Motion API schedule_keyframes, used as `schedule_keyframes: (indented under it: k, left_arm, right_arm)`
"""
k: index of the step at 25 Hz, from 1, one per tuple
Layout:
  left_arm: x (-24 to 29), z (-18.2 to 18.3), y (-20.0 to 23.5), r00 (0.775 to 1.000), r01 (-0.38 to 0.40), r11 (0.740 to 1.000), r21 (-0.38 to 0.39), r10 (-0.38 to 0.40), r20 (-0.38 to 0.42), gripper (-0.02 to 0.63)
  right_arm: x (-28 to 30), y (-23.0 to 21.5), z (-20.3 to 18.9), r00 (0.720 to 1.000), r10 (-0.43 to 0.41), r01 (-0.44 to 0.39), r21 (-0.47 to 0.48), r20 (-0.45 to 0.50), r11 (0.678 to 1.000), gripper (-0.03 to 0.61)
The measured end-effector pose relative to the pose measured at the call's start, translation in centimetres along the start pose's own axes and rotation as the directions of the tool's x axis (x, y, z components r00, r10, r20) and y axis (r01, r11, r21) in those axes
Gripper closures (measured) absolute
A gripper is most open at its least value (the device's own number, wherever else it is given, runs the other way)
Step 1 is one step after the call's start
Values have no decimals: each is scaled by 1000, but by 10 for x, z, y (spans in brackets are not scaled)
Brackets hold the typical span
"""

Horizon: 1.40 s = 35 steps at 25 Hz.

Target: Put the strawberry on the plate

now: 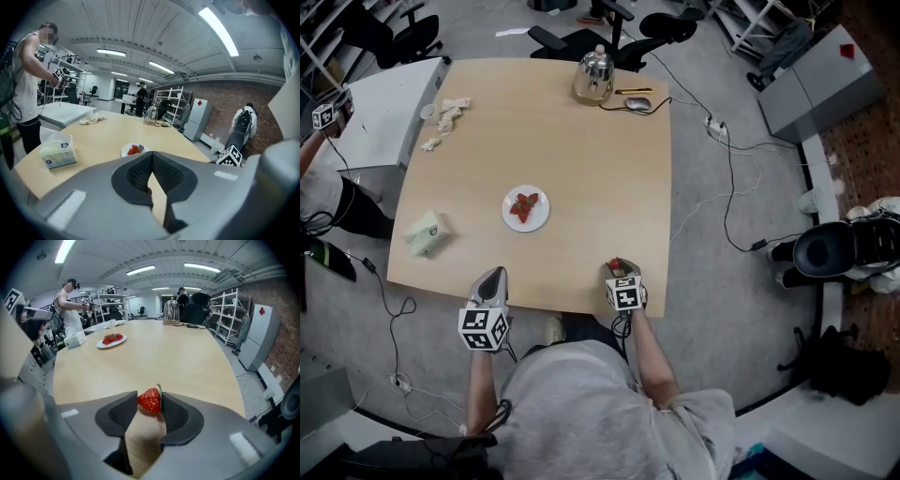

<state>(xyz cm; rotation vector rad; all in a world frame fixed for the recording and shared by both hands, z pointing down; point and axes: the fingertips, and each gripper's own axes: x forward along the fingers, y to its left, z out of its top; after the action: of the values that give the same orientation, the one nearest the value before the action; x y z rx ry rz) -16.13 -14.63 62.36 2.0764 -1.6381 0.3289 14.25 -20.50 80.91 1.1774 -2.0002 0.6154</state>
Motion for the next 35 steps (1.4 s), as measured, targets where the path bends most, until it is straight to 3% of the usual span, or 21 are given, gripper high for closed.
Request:
schedule_keyframes:
  k: [18, 35]
  left_arm:
    - [-21, -6, 13, 997, -65, 997, -50, 67, 39, 594]
    - [-73, -21, 56, 968, -232, 961, -149, 244, 62, 594]
  right_arm:
    - [-18, 39, 78, 980, 96, -67, -166, 172, 984, 416]
    - [5, 105, 169, 938, 254, -160, -357, 235, 920, 416]
